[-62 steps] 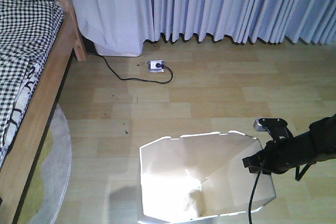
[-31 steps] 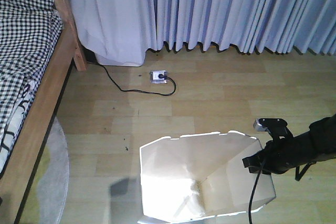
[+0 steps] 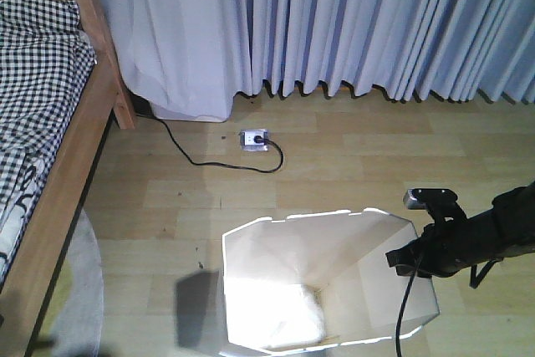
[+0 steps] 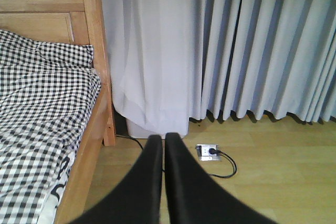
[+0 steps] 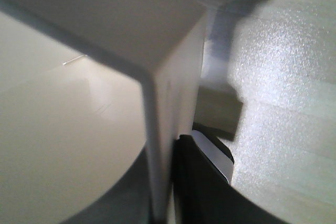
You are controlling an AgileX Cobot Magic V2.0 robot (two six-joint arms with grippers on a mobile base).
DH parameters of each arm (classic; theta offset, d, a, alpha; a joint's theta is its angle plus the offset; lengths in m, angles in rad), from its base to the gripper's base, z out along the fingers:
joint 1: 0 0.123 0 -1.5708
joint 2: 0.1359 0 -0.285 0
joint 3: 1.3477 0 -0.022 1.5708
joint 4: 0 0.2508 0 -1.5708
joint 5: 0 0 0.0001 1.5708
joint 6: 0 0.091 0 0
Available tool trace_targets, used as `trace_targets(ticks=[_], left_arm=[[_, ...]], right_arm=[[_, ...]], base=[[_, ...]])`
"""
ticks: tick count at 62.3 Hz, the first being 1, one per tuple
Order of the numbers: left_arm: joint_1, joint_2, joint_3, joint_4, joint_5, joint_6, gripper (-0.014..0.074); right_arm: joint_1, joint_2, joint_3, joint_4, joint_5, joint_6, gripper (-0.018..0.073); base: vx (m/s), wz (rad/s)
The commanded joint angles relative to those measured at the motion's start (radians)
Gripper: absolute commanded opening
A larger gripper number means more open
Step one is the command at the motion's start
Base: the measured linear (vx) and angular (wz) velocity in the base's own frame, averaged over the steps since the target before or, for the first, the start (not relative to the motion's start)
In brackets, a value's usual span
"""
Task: Move trash bin to bedside with robot
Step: 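Carry the bin onward to the floor beside the bed frame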
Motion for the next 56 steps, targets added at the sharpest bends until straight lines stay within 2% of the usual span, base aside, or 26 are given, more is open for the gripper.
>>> trace_targets(ticks=[1,56], left_arm=[[-0.003,-0.014,0.019,-0.003,-0.069,-0.004,-0.0006],[-0.003,-0.014,0.019,-0.003,-0.069,-0.004,-0.0006]], right_arm=[[-0.002,-0.062,-0.010,0.031,0.197,0.004,-0.0005],[-0.002,-0.062,-0.010,0.031,0.197,0.004,-0.0005]], base=[[0.19,0.03],[0.19,0.03]])
